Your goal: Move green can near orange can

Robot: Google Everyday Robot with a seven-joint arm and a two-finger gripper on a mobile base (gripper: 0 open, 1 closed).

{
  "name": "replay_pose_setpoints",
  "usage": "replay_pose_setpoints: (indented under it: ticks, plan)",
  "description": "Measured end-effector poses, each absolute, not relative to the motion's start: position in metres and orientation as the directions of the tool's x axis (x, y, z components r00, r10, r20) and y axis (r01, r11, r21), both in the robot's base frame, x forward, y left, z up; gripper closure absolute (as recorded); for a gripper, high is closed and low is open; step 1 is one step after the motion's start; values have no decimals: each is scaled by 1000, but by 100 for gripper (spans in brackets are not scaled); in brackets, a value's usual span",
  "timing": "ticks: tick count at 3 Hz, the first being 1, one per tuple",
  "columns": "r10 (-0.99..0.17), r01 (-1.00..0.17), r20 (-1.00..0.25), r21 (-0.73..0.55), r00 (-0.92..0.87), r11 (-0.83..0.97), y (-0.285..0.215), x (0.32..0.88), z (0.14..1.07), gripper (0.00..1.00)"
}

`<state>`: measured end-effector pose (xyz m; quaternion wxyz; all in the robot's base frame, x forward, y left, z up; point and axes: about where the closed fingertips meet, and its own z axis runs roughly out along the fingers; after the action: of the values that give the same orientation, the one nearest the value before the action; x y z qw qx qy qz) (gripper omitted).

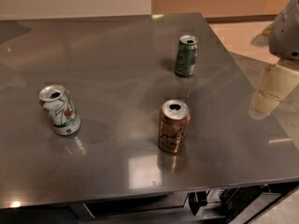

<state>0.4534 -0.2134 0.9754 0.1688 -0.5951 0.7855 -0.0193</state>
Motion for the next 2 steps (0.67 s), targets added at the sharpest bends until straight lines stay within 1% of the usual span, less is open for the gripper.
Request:
replay_pose_setpoints:
  ticks: [2]
  plan:
    - [-903, -917, -340, -207, -260, 342, -192, 514, 959, 0]
